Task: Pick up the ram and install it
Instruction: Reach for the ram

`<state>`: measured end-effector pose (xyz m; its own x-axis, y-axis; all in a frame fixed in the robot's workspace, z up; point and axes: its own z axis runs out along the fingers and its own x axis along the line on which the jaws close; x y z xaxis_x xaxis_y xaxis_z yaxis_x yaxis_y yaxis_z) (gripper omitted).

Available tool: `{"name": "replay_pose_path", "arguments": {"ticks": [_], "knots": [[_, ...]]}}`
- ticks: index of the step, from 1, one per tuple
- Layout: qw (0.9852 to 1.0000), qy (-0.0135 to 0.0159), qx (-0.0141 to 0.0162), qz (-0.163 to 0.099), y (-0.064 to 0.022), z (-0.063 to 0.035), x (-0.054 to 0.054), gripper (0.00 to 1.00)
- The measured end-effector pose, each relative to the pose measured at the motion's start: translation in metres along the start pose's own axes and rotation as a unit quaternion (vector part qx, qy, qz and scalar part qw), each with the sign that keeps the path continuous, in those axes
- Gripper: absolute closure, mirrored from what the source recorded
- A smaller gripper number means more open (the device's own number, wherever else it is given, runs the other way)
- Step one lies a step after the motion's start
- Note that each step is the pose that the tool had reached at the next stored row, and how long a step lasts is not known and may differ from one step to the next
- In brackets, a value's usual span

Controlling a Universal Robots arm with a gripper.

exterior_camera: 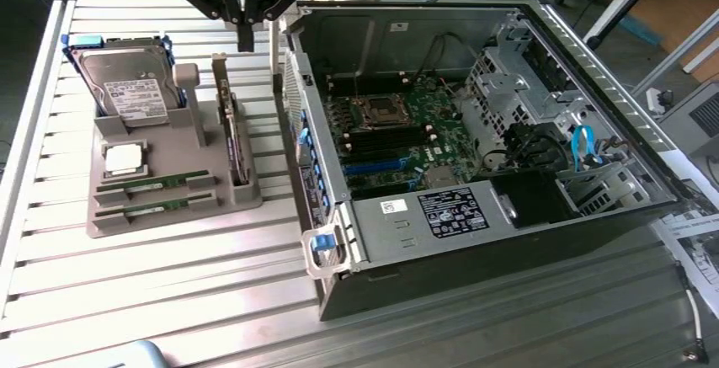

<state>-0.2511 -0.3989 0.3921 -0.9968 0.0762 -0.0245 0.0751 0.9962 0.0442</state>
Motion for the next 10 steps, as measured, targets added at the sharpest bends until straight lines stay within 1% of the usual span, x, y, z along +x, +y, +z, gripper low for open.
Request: {"name": "replay_pose_path", "arguments": {"ticks": [10], "knots": [[1.0, 0.0, 0.0, 0.0, -0.0007, -0.0002, 0.01, 0.89]]}}
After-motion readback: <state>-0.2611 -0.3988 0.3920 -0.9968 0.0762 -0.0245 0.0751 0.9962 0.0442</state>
